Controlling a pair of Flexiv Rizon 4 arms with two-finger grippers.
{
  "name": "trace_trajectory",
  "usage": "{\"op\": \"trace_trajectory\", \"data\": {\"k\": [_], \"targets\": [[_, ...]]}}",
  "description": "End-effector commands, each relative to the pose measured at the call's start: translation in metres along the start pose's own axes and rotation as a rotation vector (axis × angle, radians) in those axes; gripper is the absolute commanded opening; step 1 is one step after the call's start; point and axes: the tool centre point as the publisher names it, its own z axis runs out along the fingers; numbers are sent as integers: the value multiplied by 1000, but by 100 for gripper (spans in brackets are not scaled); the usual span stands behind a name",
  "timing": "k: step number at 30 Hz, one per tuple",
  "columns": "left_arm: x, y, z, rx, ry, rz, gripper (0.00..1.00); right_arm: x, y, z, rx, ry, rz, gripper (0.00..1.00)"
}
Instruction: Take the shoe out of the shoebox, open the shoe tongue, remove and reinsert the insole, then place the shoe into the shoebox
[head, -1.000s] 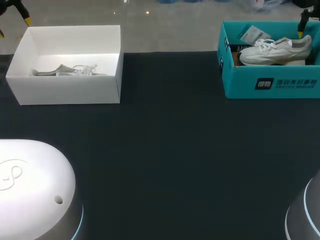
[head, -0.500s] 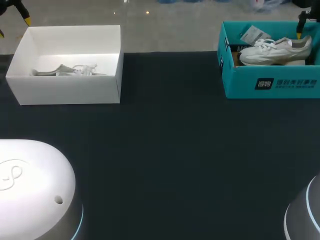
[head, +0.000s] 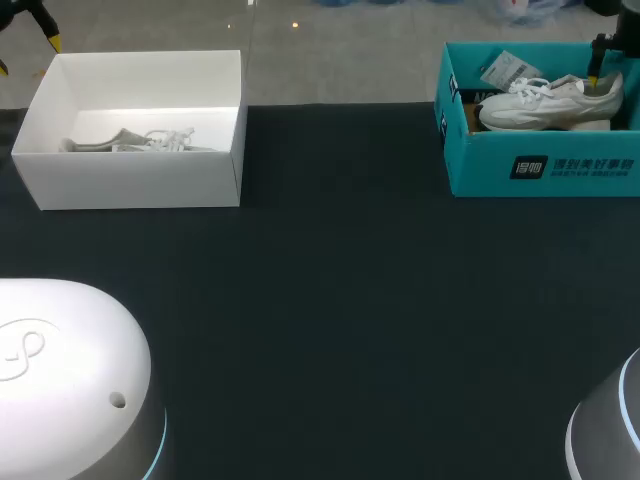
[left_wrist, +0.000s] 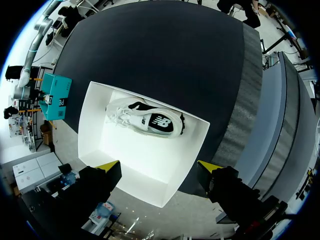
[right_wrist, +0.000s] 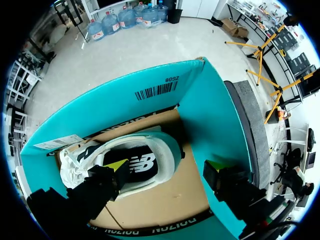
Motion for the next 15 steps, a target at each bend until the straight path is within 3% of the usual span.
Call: {"op": "trace_trajectory", "data": {"k": [1,3,4,7,13,15], "targets": [[0,-2,0,-5,2,0,100,3,14,15,141,-15,-7,91],[0,-2,0,-5,2,0,100,2,16,20,147,-26,-2,85],[0,-2,0,-5,2,0,100,2,17,22,151,-29,3,69],[0,-2,0,-5,2,0,100,1,17,24,152,-41,12,49],[0,-2,0,-5,2,0,100,-5,14,29,157,-69,24,25],[0,-2,0,-5,2,0,100,-6,14,29,164,-72,34,4]]}}
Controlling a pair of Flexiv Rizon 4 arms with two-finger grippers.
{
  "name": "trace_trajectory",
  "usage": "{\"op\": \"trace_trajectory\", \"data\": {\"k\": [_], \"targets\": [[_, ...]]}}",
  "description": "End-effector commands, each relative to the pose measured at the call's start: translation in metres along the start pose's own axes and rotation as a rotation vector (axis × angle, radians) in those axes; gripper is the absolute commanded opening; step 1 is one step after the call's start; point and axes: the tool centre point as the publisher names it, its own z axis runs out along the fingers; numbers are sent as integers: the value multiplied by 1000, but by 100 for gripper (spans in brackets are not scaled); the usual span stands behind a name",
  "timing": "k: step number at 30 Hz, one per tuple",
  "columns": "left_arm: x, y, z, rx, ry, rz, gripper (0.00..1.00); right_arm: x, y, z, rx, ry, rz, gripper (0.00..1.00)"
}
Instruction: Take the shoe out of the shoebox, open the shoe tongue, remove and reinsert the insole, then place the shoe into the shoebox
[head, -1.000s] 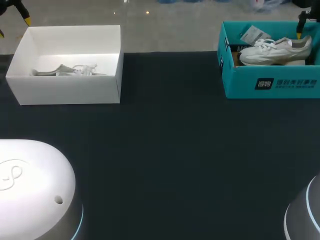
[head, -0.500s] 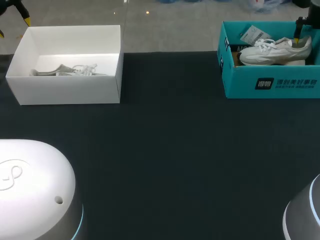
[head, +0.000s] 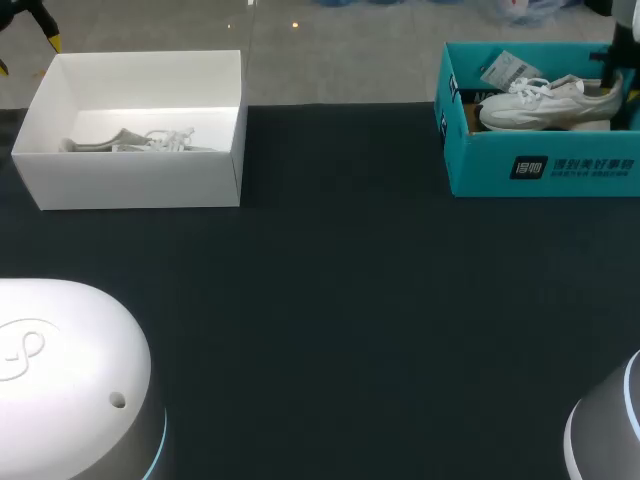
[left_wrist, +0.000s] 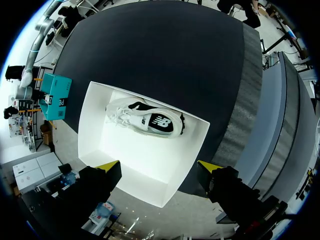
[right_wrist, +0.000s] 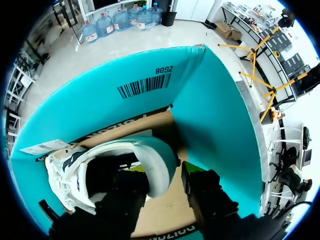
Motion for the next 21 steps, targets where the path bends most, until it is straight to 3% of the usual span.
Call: {"op": "trace_trajectory", "data": {"k": [1,7,13,21], "targets": [[0,-2,0,-5,2,0,100,1,10,7,196,-6,8,0],[0,-2,0,-5,2,0,100,-5,11,-4,188,-19,24,0],[0,-2,0,-5,2,0,100,-15,16,-28,196,-23,50,0],[0,-2,0,-5,2,0,100,-22,19,-84,151,30,56,0]]}}
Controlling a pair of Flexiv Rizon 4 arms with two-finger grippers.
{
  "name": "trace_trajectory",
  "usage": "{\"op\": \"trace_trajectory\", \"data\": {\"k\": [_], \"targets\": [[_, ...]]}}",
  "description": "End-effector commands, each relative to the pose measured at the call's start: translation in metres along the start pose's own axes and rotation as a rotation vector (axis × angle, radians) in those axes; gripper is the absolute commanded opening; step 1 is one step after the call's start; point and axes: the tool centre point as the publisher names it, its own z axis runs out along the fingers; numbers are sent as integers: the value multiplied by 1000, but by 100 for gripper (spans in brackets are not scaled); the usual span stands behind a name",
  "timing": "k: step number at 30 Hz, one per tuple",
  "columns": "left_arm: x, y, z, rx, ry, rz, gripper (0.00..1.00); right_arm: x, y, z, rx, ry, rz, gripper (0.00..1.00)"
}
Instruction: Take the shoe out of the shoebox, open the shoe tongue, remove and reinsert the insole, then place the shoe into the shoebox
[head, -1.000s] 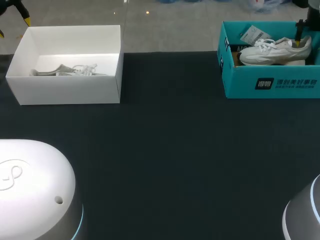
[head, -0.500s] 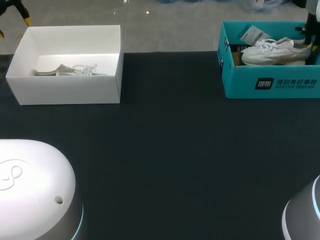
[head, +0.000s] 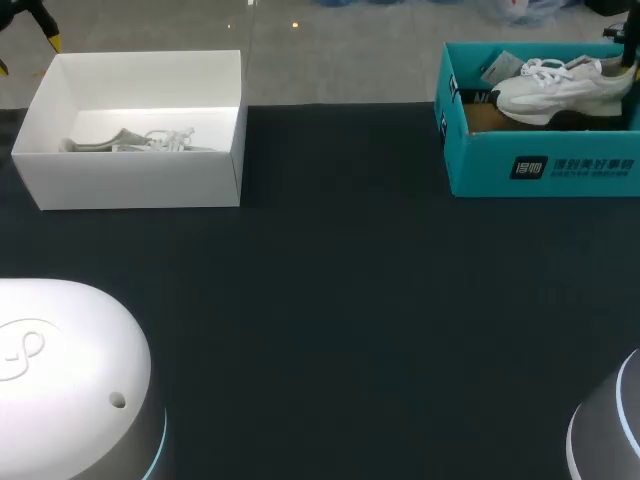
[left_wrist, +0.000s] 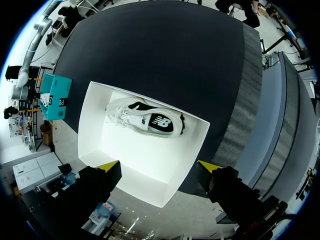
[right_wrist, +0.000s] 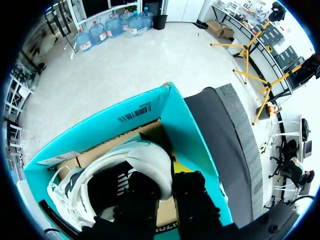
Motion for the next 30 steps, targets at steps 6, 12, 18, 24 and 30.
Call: {"op": "trace_trajectory", "data": {"k": [6,12,18,24,30], "targets": [[0,-2,0,-5,2,-1,100,-9,6,-81,105,66,-35,0],[0,-2,0,-5,2,-1,100,-14,4,-121,62,106,-63,0],[0,-2,0,-5,2,-1,100,-22,-12,-151,-13,95,-77,0],[0,-2,0,-5,2,-1,100,-26,-38,-175,-104,112,-58,0],[0,-2,0,-5,2,-1,100,-29,-75,-189,-145,111,-78,0]]}}
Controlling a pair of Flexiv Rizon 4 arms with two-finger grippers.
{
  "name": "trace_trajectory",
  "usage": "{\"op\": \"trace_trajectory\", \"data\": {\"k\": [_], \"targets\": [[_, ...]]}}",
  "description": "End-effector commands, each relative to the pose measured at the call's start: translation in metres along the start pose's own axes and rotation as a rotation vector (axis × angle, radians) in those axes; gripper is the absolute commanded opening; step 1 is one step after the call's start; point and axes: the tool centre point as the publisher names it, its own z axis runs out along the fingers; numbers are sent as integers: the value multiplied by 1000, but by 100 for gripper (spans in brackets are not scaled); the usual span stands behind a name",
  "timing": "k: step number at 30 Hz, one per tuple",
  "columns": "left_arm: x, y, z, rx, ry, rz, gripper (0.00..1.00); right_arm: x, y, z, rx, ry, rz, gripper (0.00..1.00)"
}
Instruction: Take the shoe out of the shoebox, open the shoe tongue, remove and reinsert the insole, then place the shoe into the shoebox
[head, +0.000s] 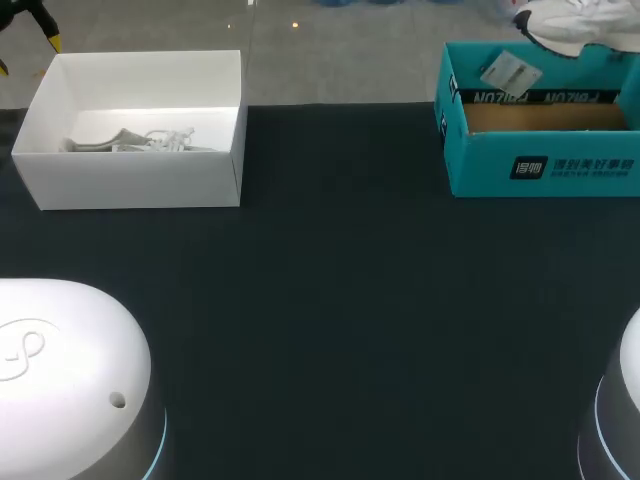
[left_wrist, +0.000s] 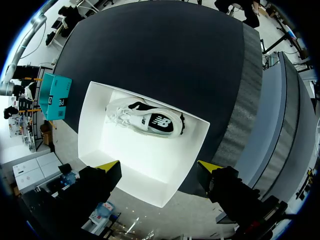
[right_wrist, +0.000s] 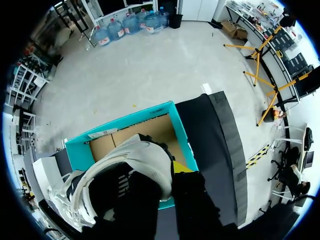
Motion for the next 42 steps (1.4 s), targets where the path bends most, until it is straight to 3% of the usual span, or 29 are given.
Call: {"op": "trace_trajectory", "data": {"k": [1,8,16,18,42], "targets": [[0,-2,0,-5,2,-1,100,-2,-72,-16,-226,-19,-23,0],[0,-2,0,-5,2,-1,100,-4,-113,-19,-291,-69,-69,0],[0,-2,0,-5,2,-1,100,-2,-138,-22,-400,-66,-68,0],[0,-2,0,-5,2,-1,100,0,-141,-20,-430,-67,-62,0],[0,-2,0,-5,2,-1,100,4,-146,-18,-421,-54,-54,0]]}}
